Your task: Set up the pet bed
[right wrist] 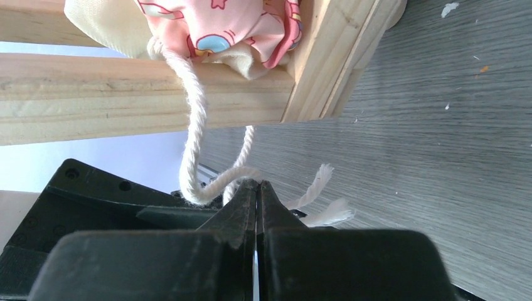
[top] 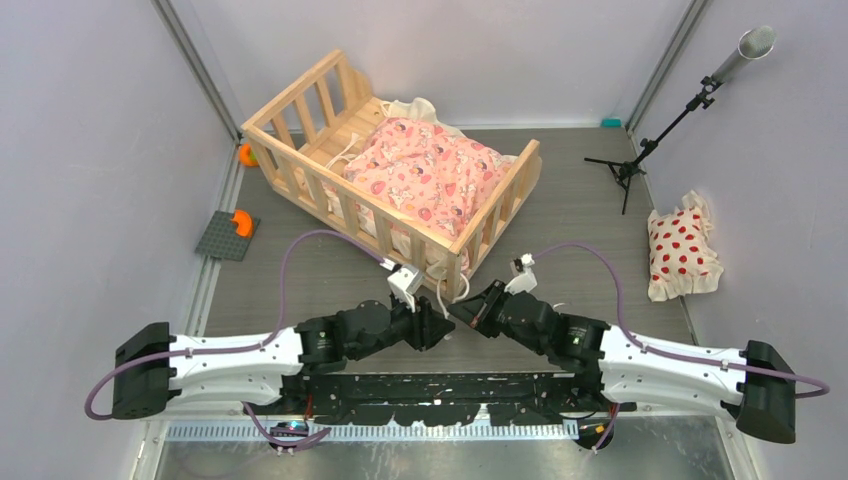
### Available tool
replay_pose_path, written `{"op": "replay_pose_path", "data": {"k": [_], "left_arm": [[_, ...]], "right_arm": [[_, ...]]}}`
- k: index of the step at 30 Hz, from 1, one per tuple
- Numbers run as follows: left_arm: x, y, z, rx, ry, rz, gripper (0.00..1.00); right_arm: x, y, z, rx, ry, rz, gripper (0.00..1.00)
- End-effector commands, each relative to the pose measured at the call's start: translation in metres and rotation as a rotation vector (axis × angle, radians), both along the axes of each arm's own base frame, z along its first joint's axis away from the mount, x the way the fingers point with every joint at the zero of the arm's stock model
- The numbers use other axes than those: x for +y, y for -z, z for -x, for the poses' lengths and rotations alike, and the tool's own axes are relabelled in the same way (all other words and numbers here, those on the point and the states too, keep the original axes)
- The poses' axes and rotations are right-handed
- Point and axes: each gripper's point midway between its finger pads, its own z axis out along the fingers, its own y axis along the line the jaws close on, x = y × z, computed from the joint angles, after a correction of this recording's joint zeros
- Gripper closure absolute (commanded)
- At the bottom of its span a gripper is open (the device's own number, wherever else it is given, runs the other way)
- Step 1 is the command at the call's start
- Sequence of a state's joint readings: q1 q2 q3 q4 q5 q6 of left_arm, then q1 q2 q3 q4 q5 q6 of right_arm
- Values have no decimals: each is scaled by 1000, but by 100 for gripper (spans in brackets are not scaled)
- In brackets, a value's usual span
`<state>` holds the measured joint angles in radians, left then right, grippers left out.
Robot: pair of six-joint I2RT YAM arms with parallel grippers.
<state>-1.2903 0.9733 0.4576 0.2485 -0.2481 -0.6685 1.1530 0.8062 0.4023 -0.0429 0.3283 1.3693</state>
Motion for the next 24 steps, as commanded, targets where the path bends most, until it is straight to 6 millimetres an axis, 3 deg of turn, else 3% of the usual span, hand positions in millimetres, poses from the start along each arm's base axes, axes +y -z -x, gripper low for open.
{"op": "replay_pose_path", "data": {"k": [1, 10, 17, 20, 24], "left_arm": [[6, -22, -6, -35, -34, 5, 63], [1, -23, 0, -47, 12, 1, 61], [-11, -25, 11, -23, 86, 13, 81], [-16, -27, 16, -30, 110, 3, 75], [-9, -13, 13, -54, 67, -161, 63]], "right_arm": [[-5, -2, -2, 9, 39, -30, 99], [-3, 10, -2, 32, 46, -26, 99], [3, 9, -11, 16, 74, -33, 99], [10, 8, -12, 12, 61, -30, 99], [16, 6, -12, 11, 48, -47, 100]]}}
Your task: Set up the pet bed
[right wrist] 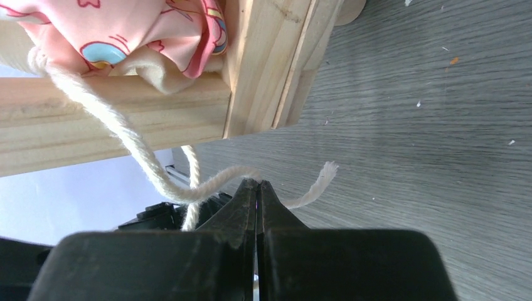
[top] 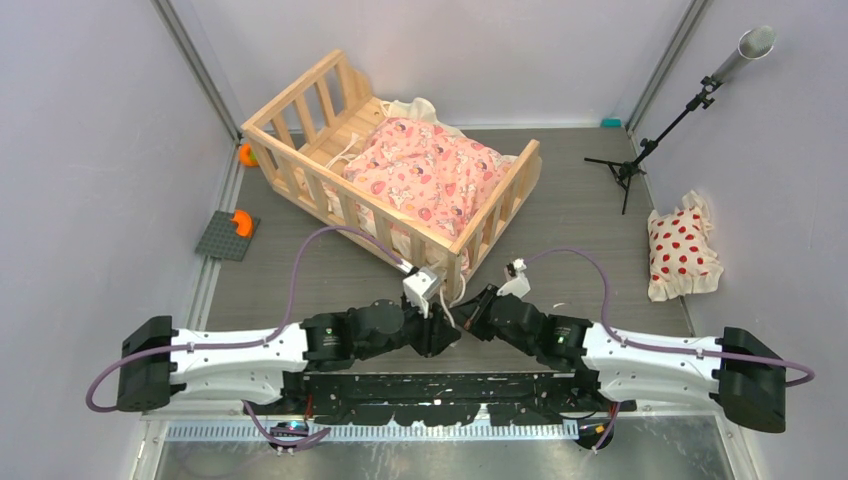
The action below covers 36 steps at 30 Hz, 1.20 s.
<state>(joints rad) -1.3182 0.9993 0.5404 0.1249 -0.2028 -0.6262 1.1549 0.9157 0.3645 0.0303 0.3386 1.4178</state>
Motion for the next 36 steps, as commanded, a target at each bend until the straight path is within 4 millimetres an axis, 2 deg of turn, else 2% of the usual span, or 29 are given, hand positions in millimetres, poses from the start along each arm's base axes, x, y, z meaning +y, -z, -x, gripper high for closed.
{"op": "replay_pose_path", "data": {"k": [1, 5, 9, 12, 15, 17, 24, 28, 32, 36], "left_arm": [[-1, -9, -2, -65, -24, -121, 62], [6, -1, -4, -108, -59, -248, 58], [10, 6, -4, -124, -76, -310, 45], [10, 7, -3, -130, -80, -318, 44], [11, 8, -6, -144, -96, -328, 25], [11, 8, -7, -151, -101, -335, 21], [6, 4, -7, -165, -89, -313, 20], [7, 1, -7, -169, -87, -299, 24], [21, 0, -13, -178, -146, -276, 28], [38, 0, -25, -206, -242, -208, 38]], "right_arm": [[11, -26, -10, -47, 24, -86, 100], [10, -27, -10, -46, 34, -98, 99], [8, -28, -10, -33, 50, -137, 100], [6, -28, -8, -7, 68, -178, 100], [2, -28, -7, 27, 94, -219, 100], [0, -30, -7, 38, 108, -246, 100], [-4, -28, -8, 69, 141, -298, 100], [-6, -21, -9, 77, 157, -275, 99], [-14, -9, -12, 75, 185, -185, 100], [-30, 4, -15, 69, 228, -64, 100]]}}
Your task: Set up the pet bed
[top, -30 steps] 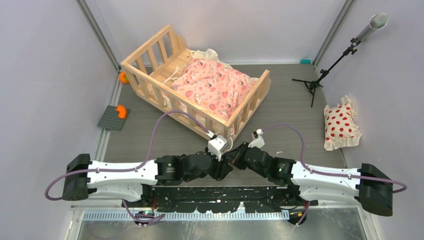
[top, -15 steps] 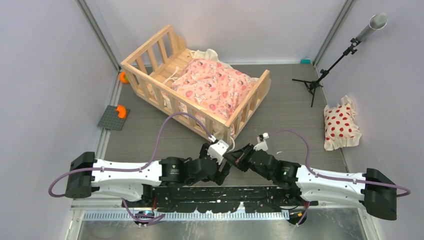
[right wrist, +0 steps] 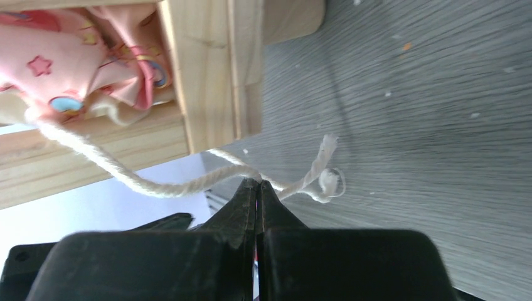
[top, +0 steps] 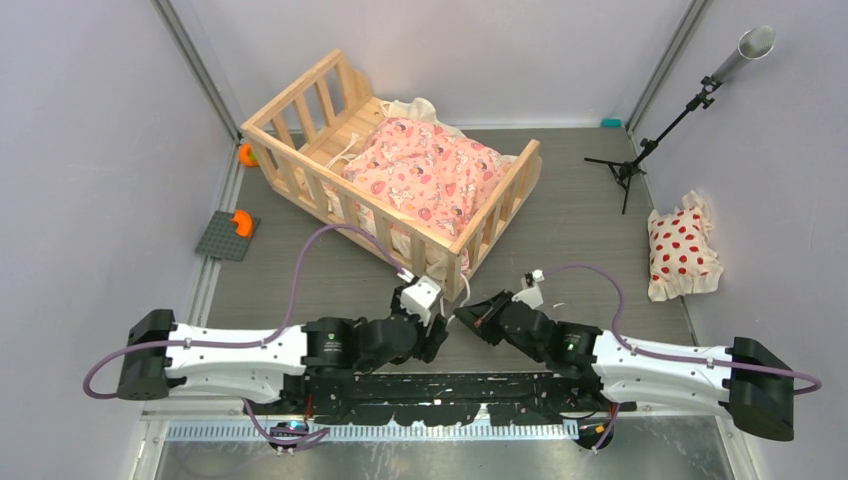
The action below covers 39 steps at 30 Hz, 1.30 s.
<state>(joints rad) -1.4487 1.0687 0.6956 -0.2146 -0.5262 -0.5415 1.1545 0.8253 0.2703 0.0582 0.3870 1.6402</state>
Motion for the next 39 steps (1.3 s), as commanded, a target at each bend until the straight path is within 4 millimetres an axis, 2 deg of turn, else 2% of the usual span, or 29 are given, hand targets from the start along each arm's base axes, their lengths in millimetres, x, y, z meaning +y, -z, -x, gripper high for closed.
{"op": "replay_pose_path", "data": {"k": [1, 10, 14, 18, 21, 24, 30, 39], "left_arm": [[13, -16, -17, -82, -103, 133, 39], [10, 12, -18, -91, -95, 135, 36], [10, 25, -23, -119, -108, 123, 36], [8, 31, -33, -175, -144, 112, 29], [1, 35, -39, -214, -155, 81, 24], [-6, 44, -46, -236, -180, 37, 24], [-18, 71, -53, -246, -203, -20, 35], [-14, 107, -47, -183, -206, -76, 66]], "right_arm": [[-17, 4, -13, -18, 90, 110, 100], [-28, 30, -22, 20, 183, 180, 99], [-37, 38, -24, 36, 209, 276, 99], [-56, 36, -28, 17, 256, 366, 100], [-61, 32, -30, -7, 269, 361, 99], [-63, 28, -31, -21, 278, 346, 99], [-65, 25, -31, -34, 277, 339, 100], [-66, 25, -32, -38, 282, 342, 99]]}}
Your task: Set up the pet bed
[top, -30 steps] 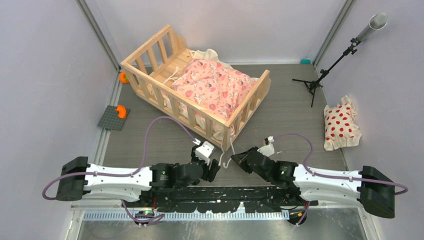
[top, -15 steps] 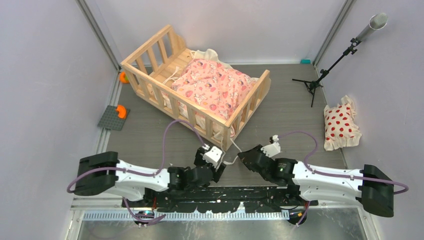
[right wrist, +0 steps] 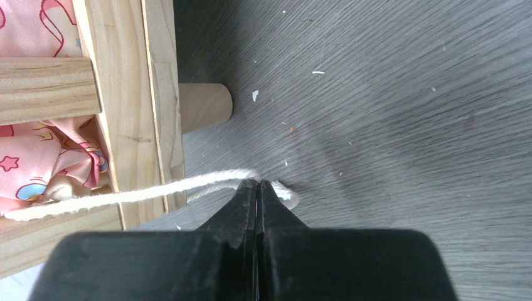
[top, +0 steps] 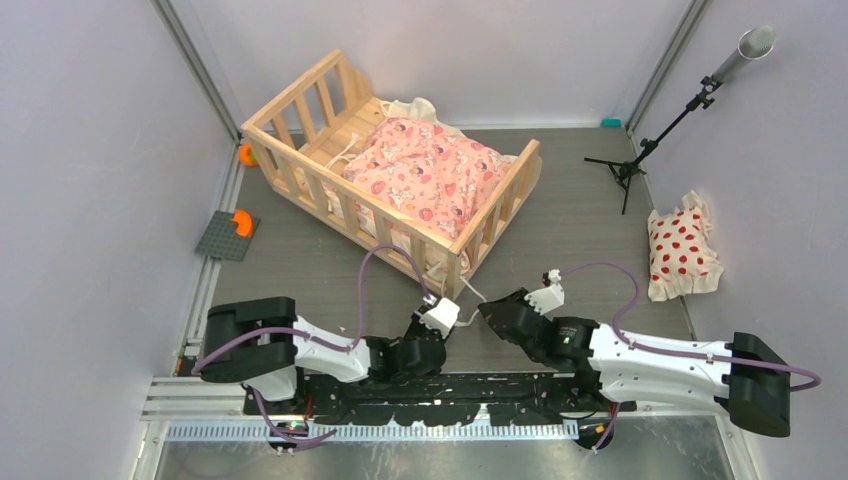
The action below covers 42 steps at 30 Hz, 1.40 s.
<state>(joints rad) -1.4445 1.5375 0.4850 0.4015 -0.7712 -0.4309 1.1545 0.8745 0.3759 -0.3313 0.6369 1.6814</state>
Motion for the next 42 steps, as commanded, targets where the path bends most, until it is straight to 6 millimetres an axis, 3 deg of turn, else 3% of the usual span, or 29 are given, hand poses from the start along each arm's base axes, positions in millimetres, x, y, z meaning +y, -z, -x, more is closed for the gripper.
{"op": "replay_pose_path", "data": {"k": [1, 4, 9, 14, 20, 24, 27, 30, 35, 42], "left_arm": [[-9, -4, -3, 13, -42, 80, 69], [-8, 5, 2, 45, -29, 79, 76], [-6, 13, 11, 97, -4, 93, 100], [0, 1, 19, 125, 14, 116, 100], [-4, -47, 36, 159, 84, 211, 100], [-6, -76, 49, 174, 142, 295, 100], [-13, -90, 62, 189, 217, 326, 100], [-12, -99, 69, 191, 247, 341, 100], [-8, -101, 76, 191, 302, 328, 100], [-12, -87, 82, 202, 350, 263, 100]], "right_arm": [[-8, -9, -10, -55, 54, 11, 99], [-6, -8, -10, -52, 53, 8, 99], [-5, -4, -10, -38, 64, 1, 99], [4, -1, -11, -32, 53, -8, 100], [25, -1, -15, -19, 29, -35, 99], [53, 2, -15, 8, -21, -87, 100], [78, -6, -16, 15, -49, -188, 99], [90, -7, -15, 47, -55, -244, 99], [98, -21, -12, 28, -84, -368, 99], [101, -30, -9, 40, -113, -458, 100]]}}
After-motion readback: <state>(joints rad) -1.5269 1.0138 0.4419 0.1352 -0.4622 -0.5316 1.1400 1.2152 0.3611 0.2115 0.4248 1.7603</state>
